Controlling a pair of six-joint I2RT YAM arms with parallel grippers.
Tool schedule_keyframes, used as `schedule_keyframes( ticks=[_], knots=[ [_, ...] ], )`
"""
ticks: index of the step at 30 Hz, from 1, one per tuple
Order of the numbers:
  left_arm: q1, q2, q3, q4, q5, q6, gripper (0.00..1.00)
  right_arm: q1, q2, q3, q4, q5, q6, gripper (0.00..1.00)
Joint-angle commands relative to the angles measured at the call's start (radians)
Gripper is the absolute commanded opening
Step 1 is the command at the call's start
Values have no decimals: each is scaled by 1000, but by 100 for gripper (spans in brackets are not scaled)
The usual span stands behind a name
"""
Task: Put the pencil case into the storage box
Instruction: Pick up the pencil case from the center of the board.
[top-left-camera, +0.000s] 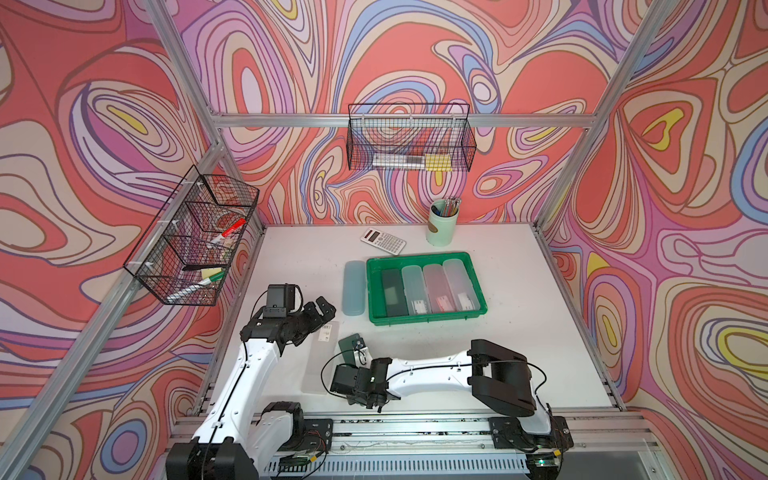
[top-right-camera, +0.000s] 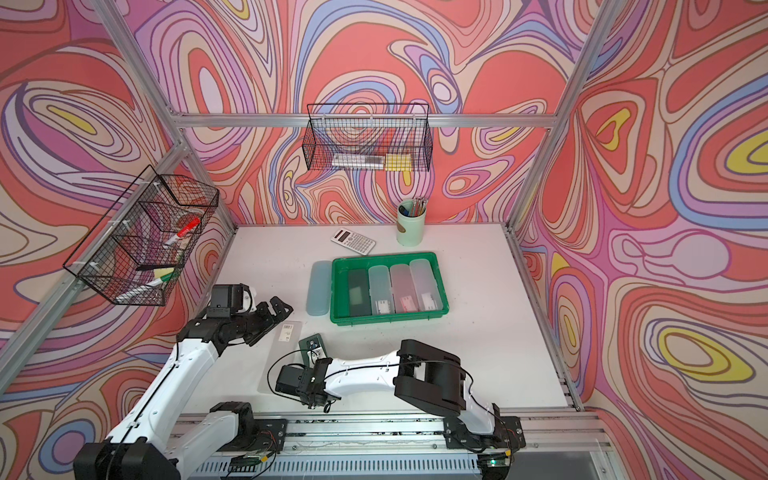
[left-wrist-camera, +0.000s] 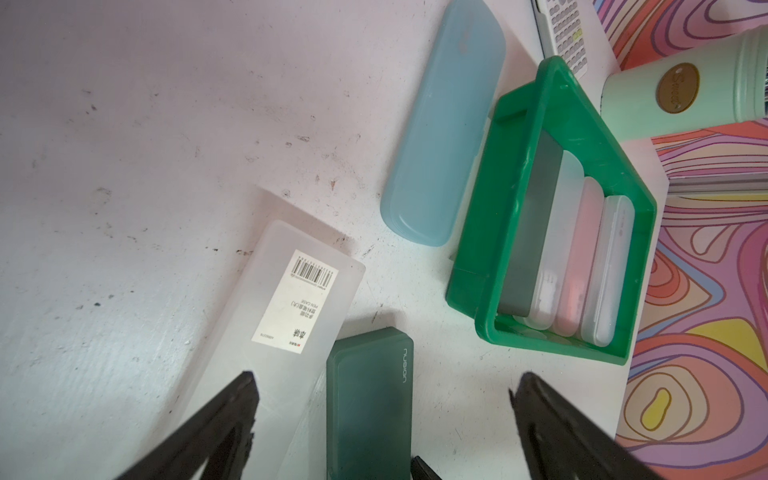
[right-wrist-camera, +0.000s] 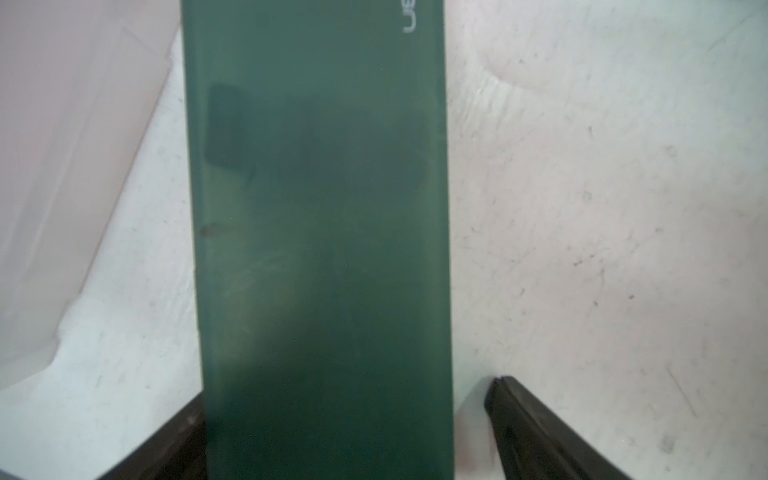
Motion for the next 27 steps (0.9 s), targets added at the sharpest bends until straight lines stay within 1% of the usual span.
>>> schedule_keyframes(
  ticks=[1, 5, 10, 17, 22, 27],
  knots=[
    [6, -8, 6, 11, 9, -10, 99, 3, -9, -20, -31, -24, -32, 93],
    [6, -17, 6, 5, 9, -9, 100, 9, 3, -22, -27, -23, -39, 88],
    [6, -29, 15, 4, 16, -15, 99, 27, 60, 33, -109, 13, -41, 79],
    [5, -39, 59, -35, 15, -6, 99, 30, 7, -20, -83, 39, -21, 65],
    [6, -45, 93, -68, 34, -6, 99, 31, -51, -49, -81, 59, -50, 62],
    [6, -74, 123, -90, 35, -8, 99, 30, -125, -83, -70, 75, -87, 61]
  ],
)
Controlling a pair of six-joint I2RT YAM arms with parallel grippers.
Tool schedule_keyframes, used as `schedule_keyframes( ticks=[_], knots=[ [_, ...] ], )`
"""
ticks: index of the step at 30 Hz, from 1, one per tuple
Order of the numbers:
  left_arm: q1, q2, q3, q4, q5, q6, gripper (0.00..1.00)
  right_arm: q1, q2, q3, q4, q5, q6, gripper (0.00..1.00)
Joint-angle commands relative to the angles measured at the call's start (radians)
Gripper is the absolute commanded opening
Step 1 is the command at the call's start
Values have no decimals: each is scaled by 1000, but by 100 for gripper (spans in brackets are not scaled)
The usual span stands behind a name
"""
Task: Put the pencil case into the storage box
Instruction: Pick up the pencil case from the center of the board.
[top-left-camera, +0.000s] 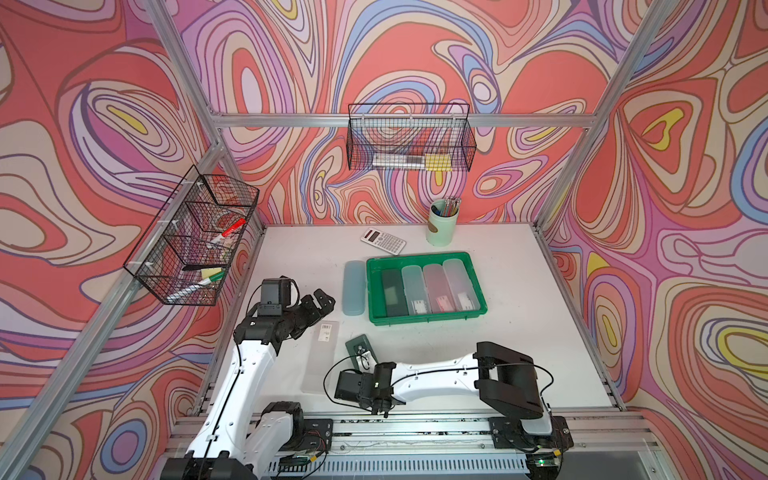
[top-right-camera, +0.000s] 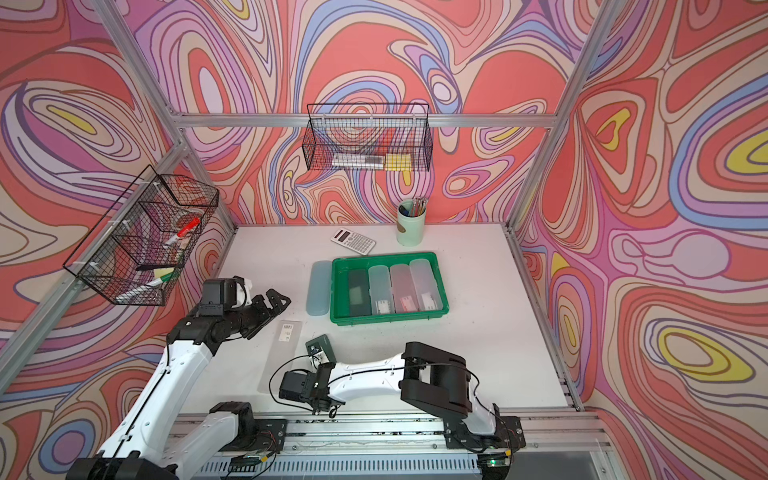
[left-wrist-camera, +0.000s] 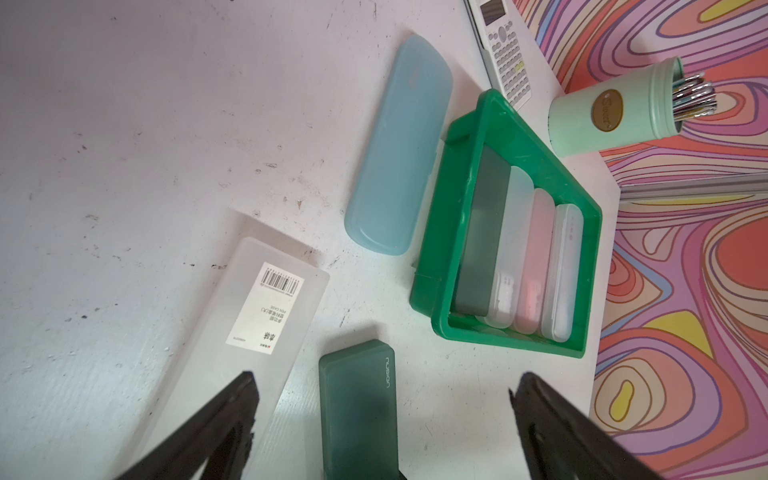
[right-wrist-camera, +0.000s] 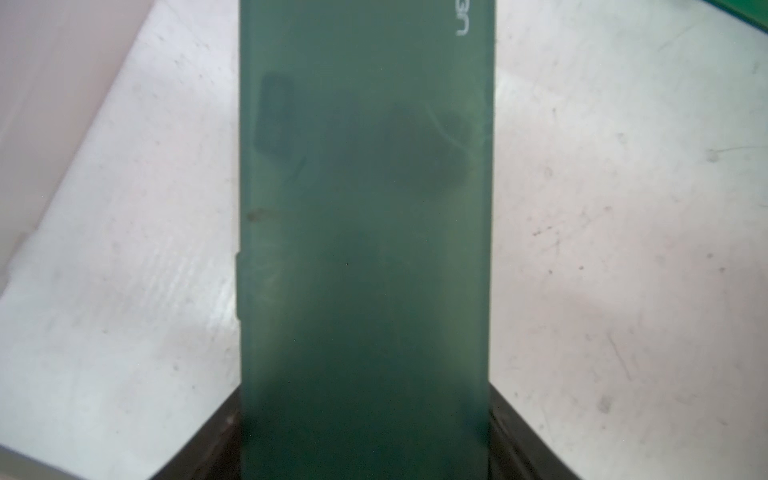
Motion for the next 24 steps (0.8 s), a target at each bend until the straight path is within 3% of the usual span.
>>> schedule_keyframes(
  ticks=[1, 6, 14, 18, 24],
  knots=[
    [6, -37, 35, -46, 16, 1, 99, 4, -80, -22, -27, 44, -40, 61],
    [6, -57, 81, -60, 37, -17, 99, 4, -150, -27, -15, 57, -88, 61],
    [6, -103, 193, -100, -24, -3, 99, -8, -214, 21, -59, 115, -162, 61],
    [5, -127, 246, -115, -50, 12, 99, -55, -251, 34, -31, 98, -215, 59],
    [6, -88, 276, -90, 34, -24, 99, -196, -337, 36, -10, 49, -323, 59]
  ],
)
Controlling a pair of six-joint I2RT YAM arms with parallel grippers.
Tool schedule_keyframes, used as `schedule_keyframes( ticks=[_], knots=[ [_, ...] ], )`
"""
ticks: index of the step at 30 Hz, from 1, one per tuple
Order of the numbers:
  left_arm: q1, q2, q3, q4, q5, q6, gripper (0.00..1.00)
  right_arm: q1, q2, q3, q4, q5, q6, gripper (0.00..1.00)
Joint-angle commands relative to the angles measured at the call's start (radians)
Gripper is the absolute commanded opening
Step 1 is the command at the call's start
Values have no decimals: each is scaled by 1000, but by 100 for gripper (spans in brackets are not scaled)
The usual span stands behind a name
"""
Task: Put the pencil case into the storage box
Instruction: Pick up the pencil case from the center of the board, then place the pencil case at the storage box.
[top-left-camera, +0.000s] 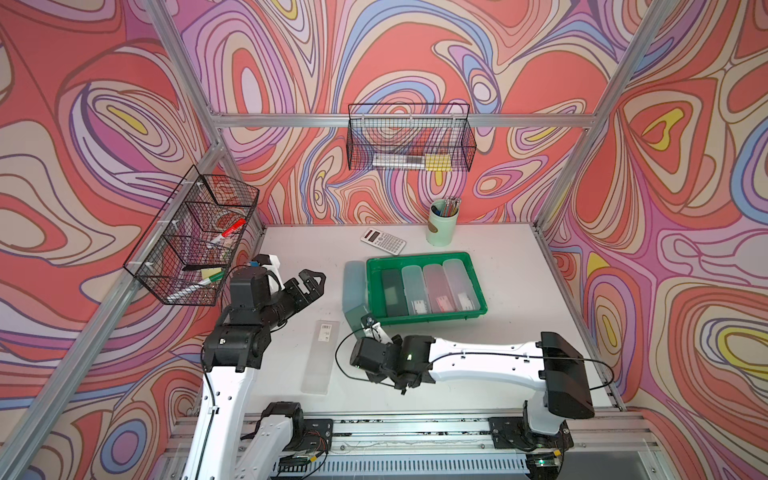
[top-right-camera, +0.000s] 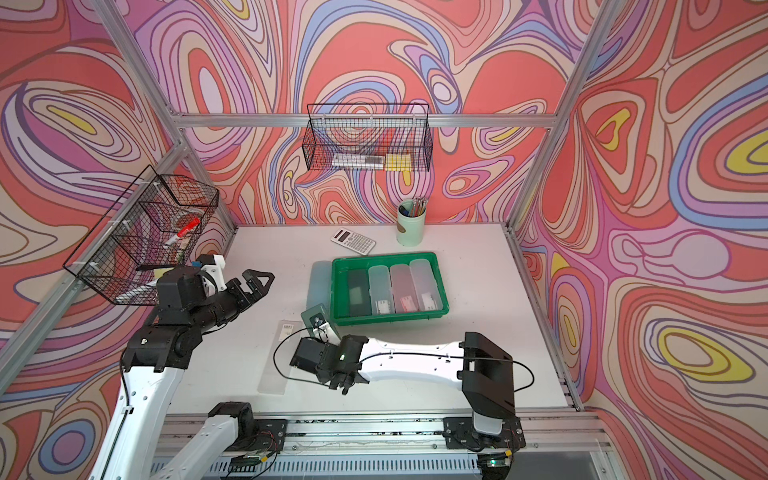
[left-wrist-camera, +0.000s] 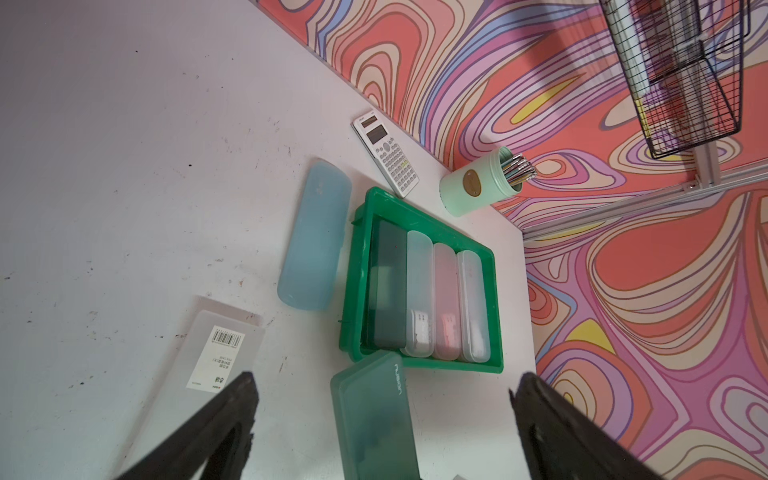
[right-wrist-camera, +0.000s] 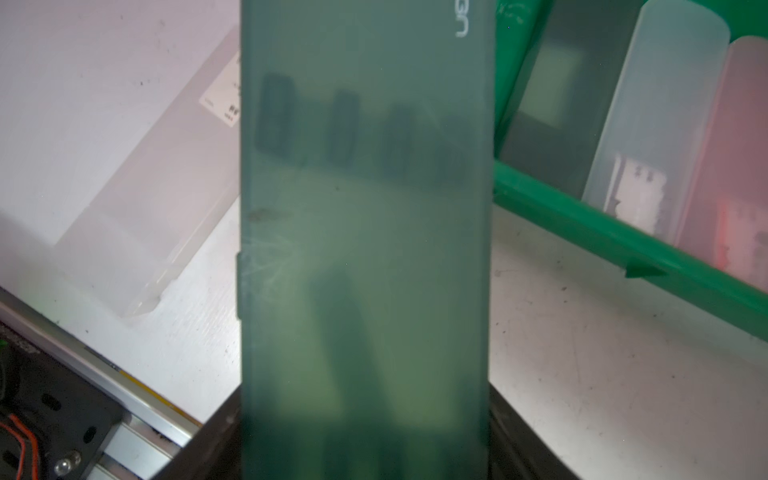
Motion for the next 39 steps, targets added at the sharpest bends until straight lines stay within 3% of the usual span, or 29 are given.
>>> schedule_keyframes(
  ticks=[1, 6, 12, 19, 26, 30, 39],
  knots=[
    [4, 25, 18, 9, 62, -38, 99, -100, -63, 20, 28, -12, -99, 59],
    [-61, 29, 22, 86, 49, -91, 99, -293, -134, -18, 75, -73, -214, 59],
    [-275, 150, 51, 122, -89, -47, 99, -534, -143, -77, 151, -205, -303, 58],
    [-496, 261, 2, 300, -202, -44, 99, -735, -82, -136, 254, -311, -333, 55],
    [-562, 321, -59, 403, -206, -66, 99, -785, -17, -157, 301, -331, -349, 54],
    [-568, 307, -126, 499, -179, -93, 99, -793, 10, -194, 338, -335, -345, 53],
    [-570, 307, -149, 526, -159, -89, 99, -801, 28, -234, 362, -282, -299, 51]
  ],
)
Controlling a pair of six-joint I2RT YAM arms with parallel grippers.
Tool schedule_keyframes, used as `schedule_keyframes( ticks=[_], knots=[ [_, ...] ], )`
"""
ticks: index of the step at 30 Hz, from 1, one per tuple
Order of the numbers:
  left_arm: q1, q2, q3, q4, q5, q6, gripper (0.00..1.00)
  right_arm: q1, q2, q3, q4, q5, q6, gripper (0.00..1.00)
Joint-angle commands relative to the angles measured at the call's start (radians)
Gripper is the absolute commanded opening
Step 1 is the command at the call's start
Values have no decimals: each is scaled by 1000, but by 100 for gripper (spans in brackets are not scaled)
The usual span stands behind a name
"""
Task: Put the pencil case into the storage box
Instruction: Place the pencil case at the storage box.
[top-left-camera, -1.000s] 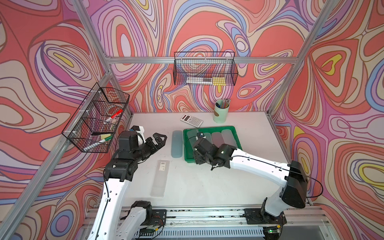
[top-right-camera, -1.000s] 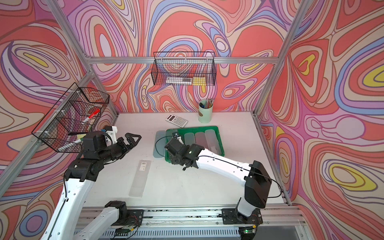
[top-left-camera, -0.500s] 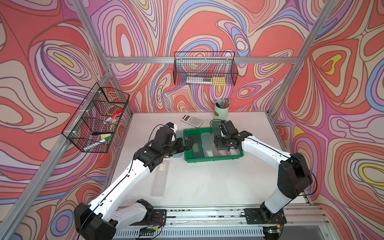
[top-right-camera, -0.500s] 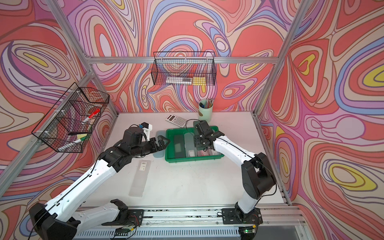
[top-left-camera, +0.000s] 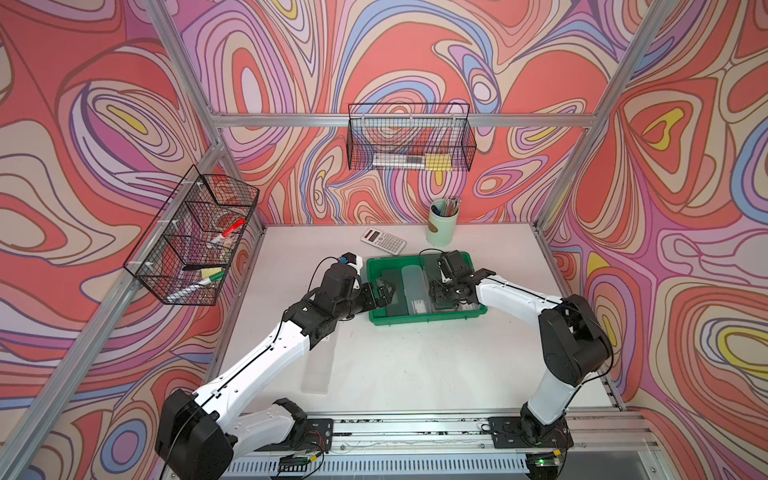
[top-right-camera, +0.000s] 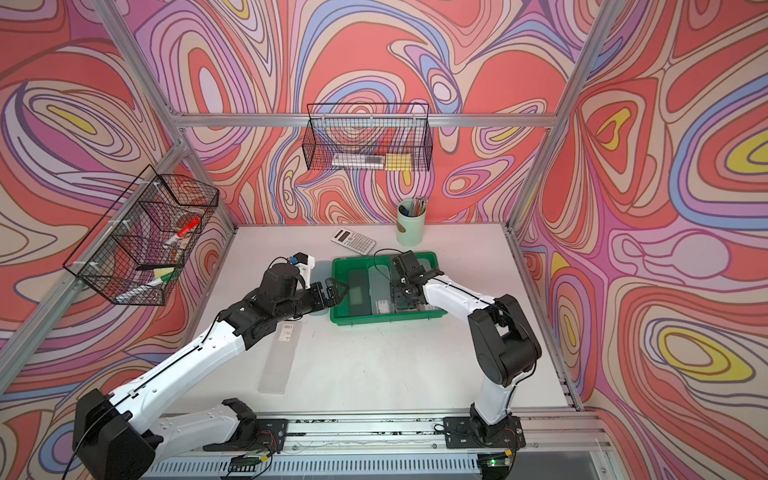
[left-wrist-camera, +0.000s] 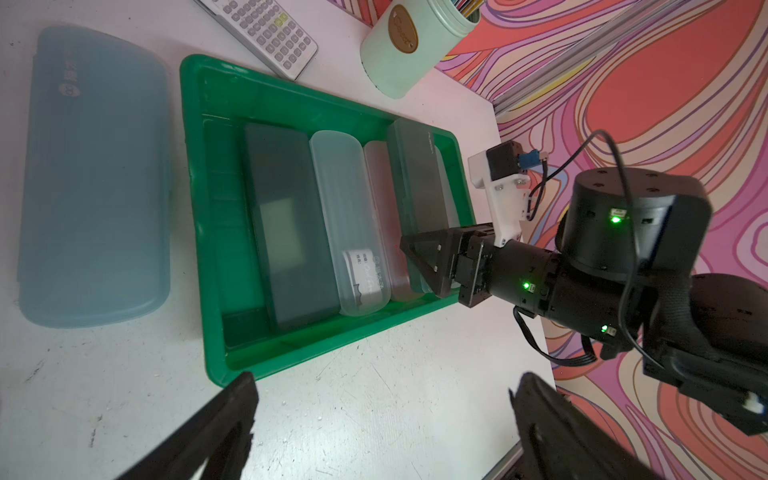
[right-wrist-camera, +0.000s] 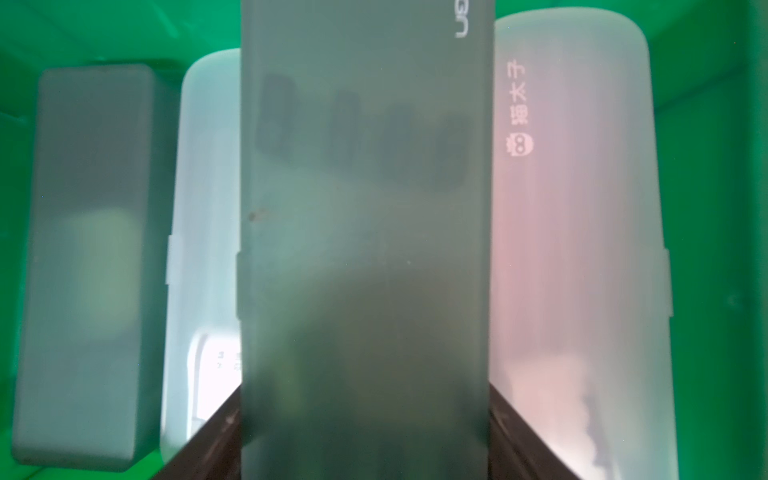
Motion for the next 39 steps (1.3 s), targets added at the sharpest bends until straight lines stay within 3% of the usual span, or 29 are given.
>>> schedule_keyframes(
  ticks=[1, 8, 12, 16, 19, 25, 34, 39],
  knots=[
    [-5, -14, -7, 66, 14, -2, 99, -4, 5, -12, 57, 28, 26, 51],
    [-5, 0, -4, 59, 12, 19, 99, -4, 65, 1, 52, 43, 25, 51],
    [-5, -2, -14, 51, 13, 19, 99, -4, 71, 5, 42, 58, 19, 57],
    [-5, -20, -27, 42, 1, 17, 99, -4, 70, 14, 16, 91, 16, 80],
    [-5, -30, -30, 29, -11, 19, 99, -4, 52, 13, 7, 111, 20, 86],
    [-4, -61, -37, -18, -48, 27, 99, -4, -19, 13, 0, 120, 26, 91],
    [2, -161, -82, -203, -235, 65, 99, -4, -206, 51, -55, 102, 47, 96],
    [79, -201, -120, -293, -230, 70, 99, -4, -310, 54, -107, 129, 113, 96]
  ],
)
